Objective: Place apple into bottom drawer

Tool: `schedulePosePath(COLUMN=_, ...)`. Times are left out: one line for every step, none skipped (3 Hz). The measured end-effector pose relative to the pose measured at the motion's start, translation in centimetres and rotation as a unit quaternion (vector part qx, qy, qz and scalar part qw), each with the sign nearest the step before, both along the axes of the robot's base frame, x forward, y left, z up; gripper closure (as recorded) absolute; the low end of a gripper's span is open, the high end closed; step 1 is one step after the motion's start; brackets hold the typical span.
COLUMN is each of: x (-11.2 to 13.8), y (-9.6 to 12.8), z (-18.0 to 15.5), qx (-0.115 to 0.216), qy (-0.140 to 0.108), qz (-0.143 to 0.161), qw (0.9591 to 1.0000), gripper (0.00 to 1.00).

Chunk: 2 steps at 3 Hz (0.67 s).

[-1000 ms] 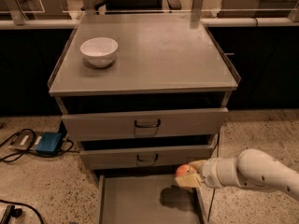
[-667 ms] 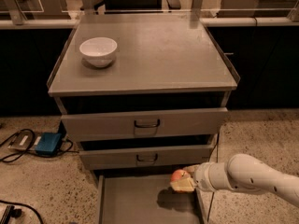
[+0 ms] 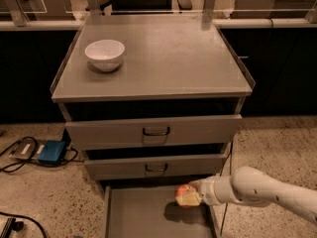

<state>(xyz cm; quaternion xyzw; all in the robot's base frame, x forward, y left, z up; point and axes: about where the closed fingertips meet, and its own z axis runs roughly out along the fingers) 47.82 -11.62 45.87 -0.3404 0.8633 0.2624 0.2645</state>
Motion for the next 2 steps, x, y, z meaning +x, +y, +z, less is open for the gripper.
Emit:
schedulePosePath(x=0.9, y=2.2, z=-6.5, qx=0.016, qy=0.015, qz=0.019, qw=0.9996, gripper=1.00)
schedulePosePath(x=1.4, y=3.3, z=-11.5, qx=0.025, qy=0.021, qz=0.028, qw=0.9991, gripper=1.00)
